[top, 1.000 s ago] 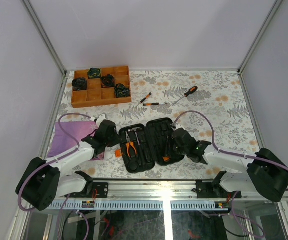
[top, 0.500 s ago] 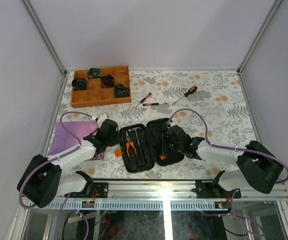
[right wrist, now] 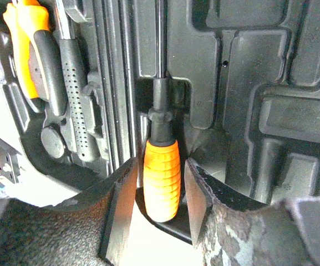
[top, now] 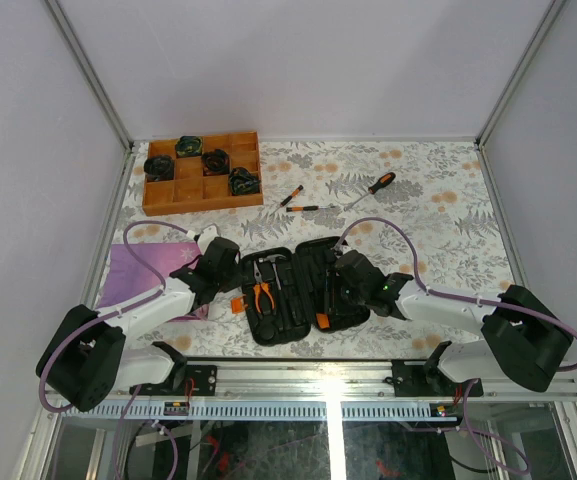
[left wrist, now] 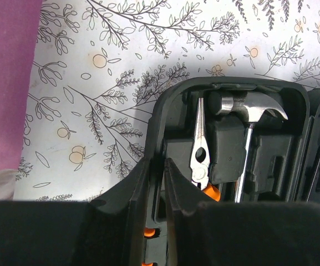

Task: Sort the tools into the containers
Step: Place the screwdriver in the storage box.

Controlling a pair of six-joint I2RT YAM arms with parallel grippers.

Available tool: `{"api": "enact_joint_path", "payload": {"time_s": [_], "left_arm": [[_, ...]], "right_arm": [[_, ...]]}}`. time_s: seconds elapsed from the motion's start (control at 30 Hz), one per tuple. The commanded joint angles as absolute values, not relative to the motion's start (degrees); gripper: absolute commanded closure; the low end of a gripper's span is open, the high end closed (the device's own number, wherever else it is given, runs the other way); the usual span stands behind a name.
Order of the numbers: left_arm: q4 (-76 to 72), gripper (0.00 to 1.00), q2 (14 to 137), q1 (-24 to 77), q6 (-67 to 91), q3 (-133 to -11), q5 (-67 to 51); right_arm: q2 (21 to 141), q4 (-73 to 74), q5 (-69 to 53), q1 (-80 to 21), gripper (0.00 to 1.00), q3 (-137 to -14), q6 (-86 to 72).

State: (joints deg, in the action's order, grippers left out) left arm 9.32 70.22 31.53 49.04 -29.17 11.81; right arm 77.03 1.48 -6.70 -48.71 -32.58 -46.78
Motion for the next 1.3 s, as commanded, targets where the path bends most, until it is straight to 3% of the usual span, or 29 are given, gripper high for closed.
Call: {"api": "enact_joint_path", "payload": {"time_s": [0.0, 0.2, 0.57, 1.27], "left_arm": [[13.4, 0.86, 71.4, 32.6, 48.9, -29.5, 11.0], [13.4, 0.86, 71.7, 32.6, 49.0, -29.5, 11.0], [13.8, 0.87, 71.2, 32.6, 49.0, -29.2, 11.3], [13.7, 0.87, 71.5, 32.6, 48.5, -29.2, 11.5]], "right_arm": [[73.7, 3.9, -6.3, -49.0, 0.52, -34.7, -45.5], [71.6, 6.0, -4.9, -49.0, 0.53, -35.5, -44.6], [72.2, 7.4, -0.6, -49.0, 0.68, -38.2, -40.4], [80.4, 8.9, -1.0, -49.0, 0.74, -42.4, -36.8]]}}
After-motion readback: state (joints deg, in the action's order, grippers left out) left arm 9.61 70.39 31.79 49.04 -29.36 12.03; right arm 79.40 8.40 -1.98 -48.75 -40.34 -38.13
